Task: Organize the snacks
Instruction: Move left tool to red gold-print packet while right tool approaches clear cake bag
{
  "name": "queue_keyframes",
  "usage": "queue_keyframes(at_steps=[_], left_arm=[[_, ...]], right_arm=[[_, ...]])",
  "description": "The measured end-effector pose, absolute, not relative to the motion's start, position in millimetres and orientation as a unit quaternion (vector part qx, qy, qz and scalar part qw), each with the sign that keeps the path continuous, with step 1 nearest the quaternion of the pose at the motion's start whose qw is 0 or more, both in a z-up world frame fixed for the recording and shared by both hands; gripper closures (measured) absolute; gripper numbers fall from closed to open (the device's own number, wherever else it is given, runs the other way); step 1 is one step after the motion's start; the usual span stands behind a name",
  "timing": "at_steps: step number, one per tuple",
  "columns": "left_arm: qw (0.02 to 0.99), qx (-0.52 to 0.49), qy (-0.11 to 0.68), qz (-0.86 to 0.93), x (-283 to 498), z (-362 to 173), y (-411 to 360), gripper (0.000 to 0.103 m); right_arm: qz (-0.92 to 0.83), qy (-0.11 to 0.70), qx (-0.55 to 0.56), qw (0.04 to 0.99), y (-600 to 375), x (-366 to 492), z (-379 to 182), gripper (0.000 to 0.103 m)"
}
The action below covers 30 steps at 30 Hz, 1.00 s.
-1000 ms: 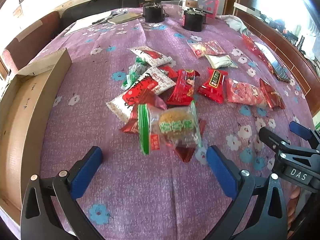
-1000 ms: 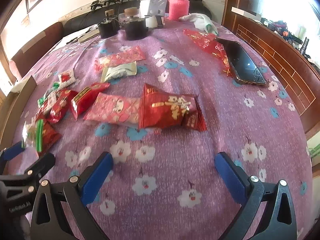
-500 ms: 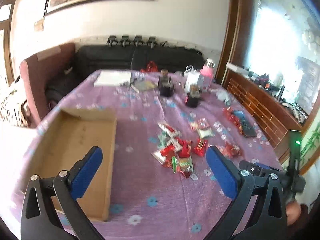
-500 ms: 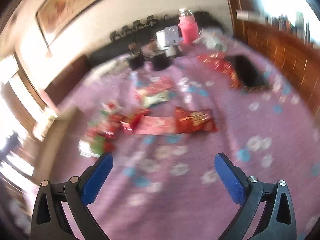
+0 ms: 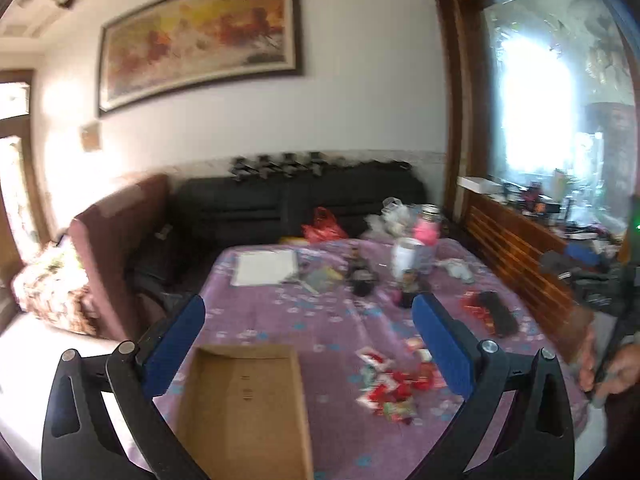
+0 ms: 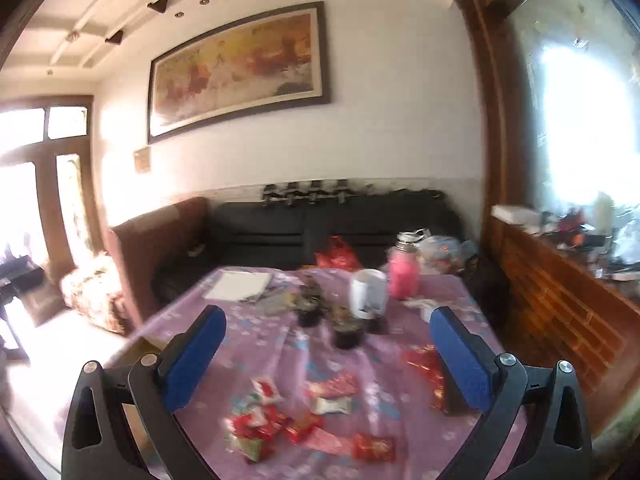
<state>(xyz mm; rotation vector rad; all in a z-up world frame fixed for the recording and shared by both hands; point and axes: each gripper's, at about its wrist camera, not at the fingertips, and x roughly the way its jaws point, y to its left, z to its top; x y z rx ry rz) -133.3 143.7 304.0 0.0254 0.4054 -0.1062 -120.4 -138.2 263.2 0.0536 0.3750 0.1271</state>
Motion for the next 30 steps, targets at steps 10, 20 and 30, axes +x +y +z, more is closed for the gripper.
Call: queue_keyframes(at_steps=[10,20,30], left_arm=[[0.906,-0.057,0.376,-0.186,-70,166,94,0.013],[0.859,-0.089,0.461,-0.203,-37,86,59,0.017],[0.826,-0.075,0.505,-0.238,-20,42,29,0.035]], right_arm=[[-0.013,0.404,0.015,0.915,-175,-39,71,0.013],[0.129,0.497,0.209,0.832,-213,-23,-4,0.020],[0.215,0.461,0.181,0.841,-201,-79,29,0.021]])
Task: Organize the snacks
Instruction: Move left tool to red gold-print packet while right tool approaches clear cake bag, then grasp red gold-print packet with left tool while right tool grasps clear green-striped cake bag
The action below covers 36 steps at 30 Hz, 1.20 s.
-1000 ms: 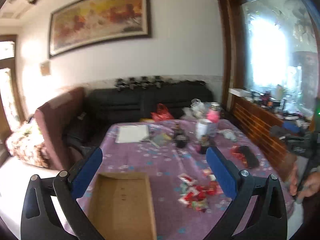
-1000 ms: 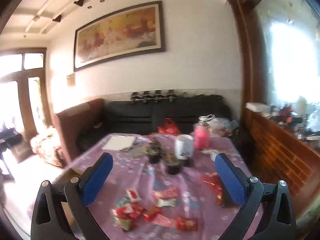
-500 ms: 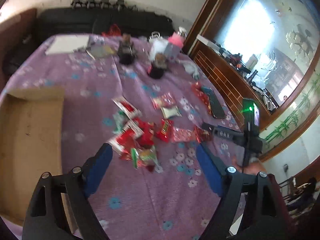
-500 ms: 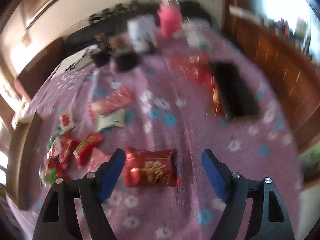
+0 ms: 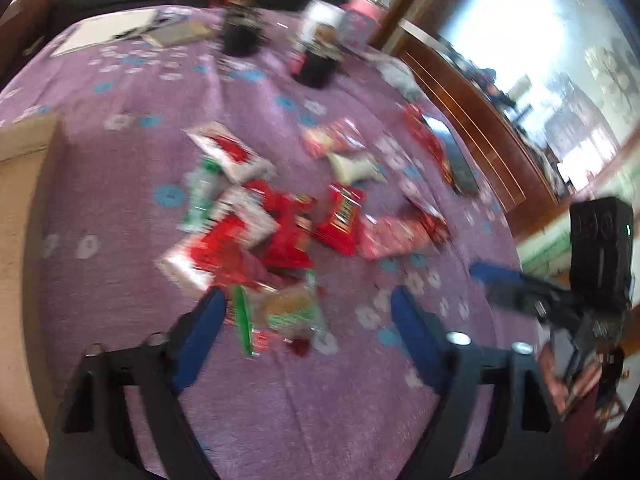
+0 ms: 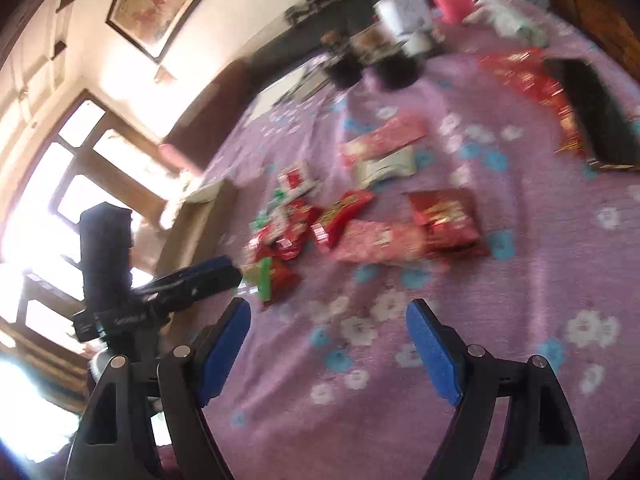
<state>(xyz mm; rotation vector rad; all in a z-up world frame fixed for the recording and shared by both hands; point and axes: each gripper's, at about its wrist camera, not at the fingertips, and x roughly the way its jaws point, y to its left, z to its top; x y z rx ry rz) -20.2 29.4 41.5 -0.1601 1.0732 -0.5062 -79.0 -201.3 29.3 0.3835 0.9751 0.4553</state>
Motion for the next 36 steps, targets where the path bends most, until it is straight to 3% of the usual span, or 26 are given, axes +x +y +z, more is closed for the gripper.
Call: queue_keyframes(at_steps=[1,2,9,18,24,36], left_arm=[[0.816,-0.070,0.513,-0.258,-24,41,24,0.049],[0.802,-0.067,0.522,-0.283,-30,40,21,0.053],[0.824,-0.034,0.491,-0.281,-67,61,33,0.053],[0.833,-0.044,0.488,-0.258,-50,54,21,0.053],[0.842,-0.103,0.483,-0.220,-36,53,49,0.053],[0.812,-0.184,0.517,-0.198,-13,30,82,0.052]], right_arm=[[0.204,0.459,0.177,0.846,-204,-81,29,0.020],[0.192,0.455,0.175,0.852,-208,-84,30,0.021],[0.127,0.435,0.144,0.880,-223,-79,29,0.020],[0.078,0.445,0.129,0.883,-220,-52,13,0.021],[0.163,0.434,0.154,0.873,-200,-74,26,0.020],[0.234,0.433,-0.079,0.867,-55,-77,2,0.021]])
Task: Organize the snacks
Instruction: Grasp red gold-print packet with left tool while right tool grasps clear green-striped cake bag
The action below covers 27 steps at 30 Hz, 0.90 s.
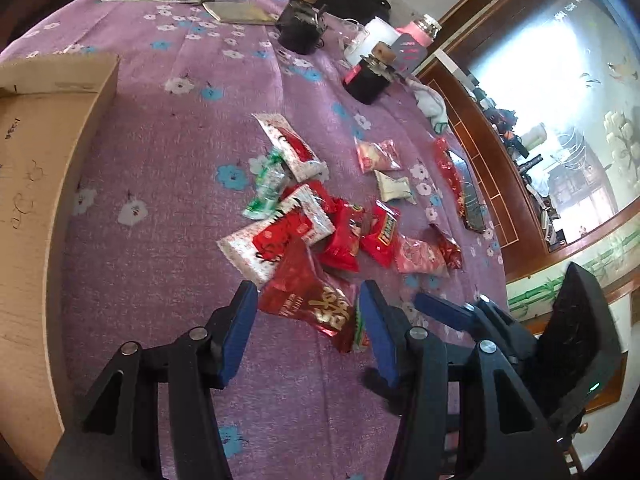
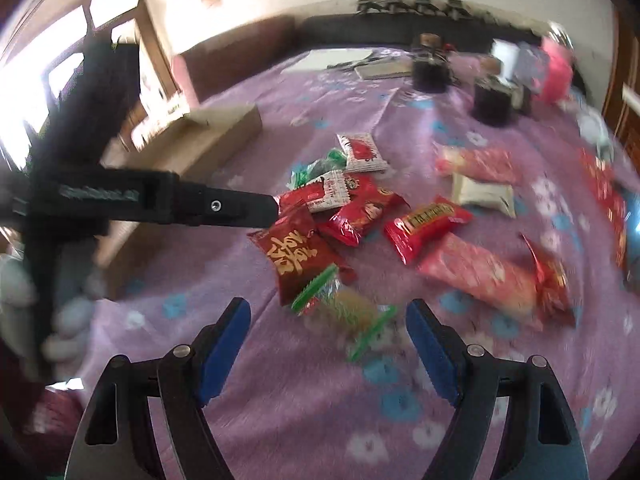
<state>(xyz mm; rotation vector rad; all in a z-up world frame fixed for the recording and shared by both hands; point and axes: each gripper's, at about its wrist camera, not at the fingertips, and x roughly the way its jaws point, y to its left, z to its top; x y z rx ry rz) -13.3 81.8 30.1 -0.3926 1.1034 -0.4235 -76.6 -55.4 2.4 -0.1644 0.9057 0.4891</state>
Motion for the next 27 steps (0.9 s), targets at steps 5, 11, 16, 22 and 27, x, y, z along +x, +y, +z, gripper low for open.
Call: queue_keyframes(at_steps=[5,11,16,22,27], left_arm=[[0.807,-0.199,0.518,-0.203,-14,30,81,0.052],[0.810,-0.185,0.522,-0.193,-17,26,67,0.052],[0.836,-0.114,0.511,-0.162,-15,25,45,0.041],[0.857,-0.033,0.493,-0.145,-18,21,26,0.041],[0.854,0.015,0.496,-0.158,-27,16,-4,0.041]], right_arm=[[0.223,0.440,-0.104,0.864,-44,-70,-9,0.054],[0.195,0.450,-0.079,0.868,-64,-75,-8,0.060],[0.196,0.456,-0.036,0.867,-91,-85,-8,0.060],[0.196,0.455,-0.016,0.869,-103,-93,-7,0.059],[0.193,0.448,-0.010,0.873,-104,-98,-8,0.059]])
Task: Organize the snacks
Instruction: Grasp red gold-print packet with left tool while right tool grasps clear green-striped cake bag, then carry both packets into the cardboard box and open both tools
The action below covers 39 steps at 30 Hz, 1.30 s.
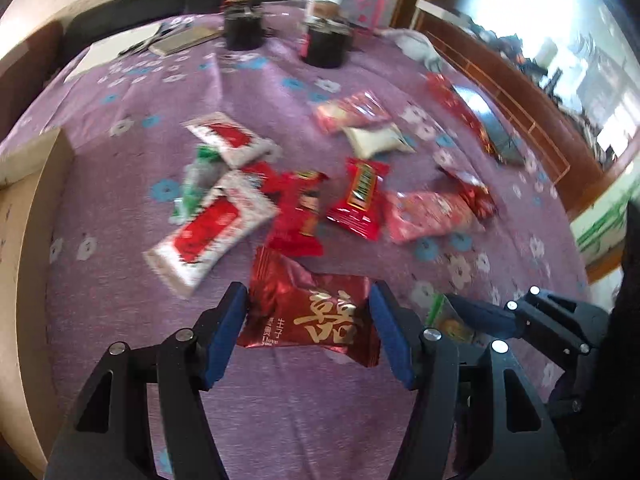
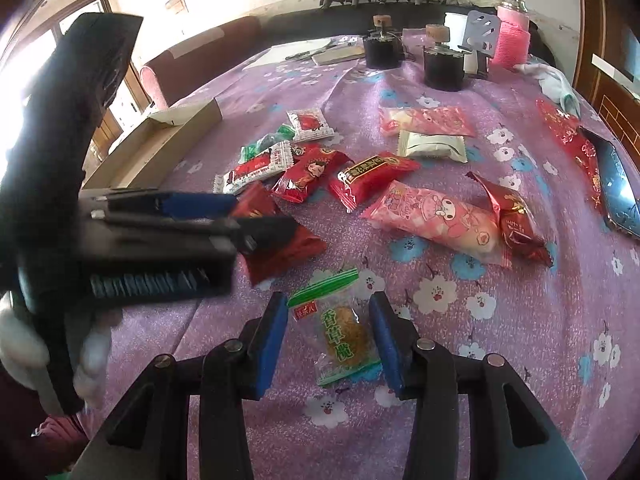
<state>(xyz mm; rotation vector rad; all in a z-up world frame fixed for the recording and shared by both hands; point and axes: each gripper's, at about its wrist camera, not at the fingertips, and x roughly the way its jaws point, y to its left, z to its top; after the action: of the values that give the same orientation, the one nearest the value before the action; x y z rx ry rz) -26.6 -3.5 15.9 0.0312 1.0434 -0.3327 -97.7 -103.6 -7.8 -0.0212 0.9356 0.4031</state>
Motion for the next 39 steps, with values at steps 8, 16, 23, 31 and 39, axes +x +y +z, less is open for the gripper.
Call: queue_keyframes(at_steps=[8,16,23,31,39], left_arm=[[0.864,0.056,0.467,-0.183,-42,18,-21,0.054],[0.867,0.016,0.453,-0.207,-52,39,-4,0.058],[0.878,-0.055,0.428,-0.208,-64,72,43,0.058],[0.897,-0.117,0.385,-0.184,-77,122,126,0.058],[0.907,-0.146,0.382,-0.097,-49,140,227,0.058]], right_arm=[[0.177,0.440,-0.029,0.880,-105,-109,-8,0.061],[0.174,0.436,-0.017,0.883,-110,-114,-4,0.063],[0.182,0.424,-0.010,0.887,-105,-120,12,0.065],[0.208,0.405,-0.024,0.890,-66,-123,42,0.066],[0.293,0.389,0.000,0.873,9,-92,95,0.066]])
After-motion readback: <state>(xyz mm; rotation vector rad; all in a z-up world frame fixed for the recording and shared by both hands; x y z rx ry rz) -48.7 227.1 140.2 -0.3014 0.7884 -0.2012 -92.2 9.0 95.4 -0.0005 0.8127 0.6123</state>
